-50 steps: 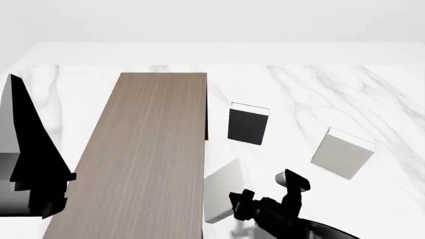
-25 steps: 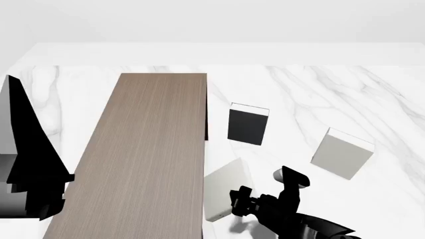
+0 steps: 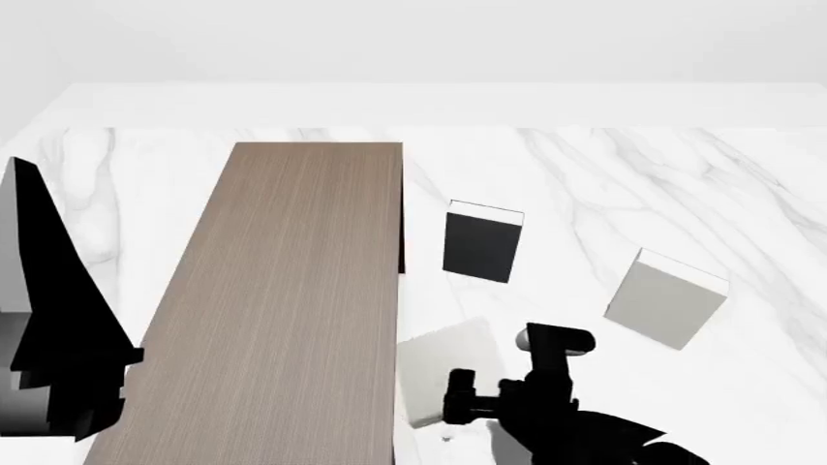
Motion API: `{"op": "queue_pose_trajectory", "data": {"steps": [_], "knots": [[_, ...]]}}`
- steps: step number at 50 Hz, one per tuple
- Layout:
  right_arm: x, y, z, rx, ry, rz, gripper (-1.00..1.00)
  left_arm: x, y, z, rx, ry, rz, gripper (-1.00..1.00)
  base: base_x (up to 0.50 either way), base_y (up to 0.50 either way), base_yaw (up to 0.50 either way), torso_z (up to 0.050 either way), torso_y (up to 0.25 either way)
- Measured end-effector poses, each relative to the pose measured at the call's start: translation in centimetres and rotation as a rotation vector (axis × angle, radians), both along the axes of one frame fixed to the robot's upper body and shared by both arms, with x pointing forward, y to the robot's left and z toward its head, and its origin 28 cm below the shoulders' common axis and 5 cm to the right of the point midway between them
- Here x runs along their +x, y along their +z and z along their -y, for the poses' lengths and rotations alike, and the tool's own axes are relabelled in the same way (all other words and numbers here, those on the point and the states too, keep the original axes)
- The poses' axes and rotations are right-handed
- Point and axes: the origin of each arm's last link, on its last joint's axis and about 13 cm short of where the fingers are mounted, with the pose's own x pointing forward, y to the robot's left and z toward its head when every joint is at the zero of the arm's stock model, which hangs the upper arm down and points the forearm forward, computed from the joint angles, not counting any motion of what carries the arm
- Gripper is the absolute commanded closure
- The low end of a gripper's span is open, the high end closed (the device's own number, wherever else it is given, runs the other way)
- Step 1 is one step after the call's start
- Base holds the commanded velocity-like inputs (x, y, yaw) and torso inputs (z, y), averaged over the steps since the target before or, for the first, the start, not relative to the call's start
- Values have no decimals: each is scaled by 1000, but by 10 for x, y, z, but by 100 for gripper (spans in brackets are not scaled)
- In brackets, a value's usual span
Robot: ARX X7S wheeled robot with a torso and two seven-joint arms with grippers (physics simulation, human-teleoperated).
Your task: Pick up the book on the right and place it under the cabinet shelf.
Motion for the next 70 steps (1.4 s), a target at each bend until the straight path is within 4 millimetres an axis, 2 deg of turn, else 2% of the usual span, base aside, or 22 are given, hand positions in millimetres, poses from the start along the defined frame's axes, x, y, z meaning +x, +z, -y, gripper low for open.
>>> {"op": "queue_pose_trajectory", "data": {"steps": [17, 21, 33, 48, 58, 70], "knots": [[-2, -2, -2, -75, -8, 38, -100, -1, -1, 0, 0, -1, 1, -100, 2, 2, 3, 0, -8], [-8, -8, 4, -146, -13, 29, -100, 0, 0, 1, 0, -1, -1, -100, 0, 0, 0, 0, -6], [-30, 2, 29, -347, -61, 41, -100, 21, 14, 9, 10, 3, 0, -100, 0, 0, 0, 0, -3], [-50, 10, 47, -466, -114, 7, -100, 31, 18, 14, 6, 1, -2, -100, 0, 0, 0, 0, -1], [-46, 26, 55, -463, -148, 79, -100, 32, 19, 15, 5, 4, -1, -100, 0, 0, 0, 0, 0], [-29, 35, 63, -442, -192, 126, -100, 33, 19, 15, 3, 6, 0, -100, 0, 0, 0, 0, 0]]}}
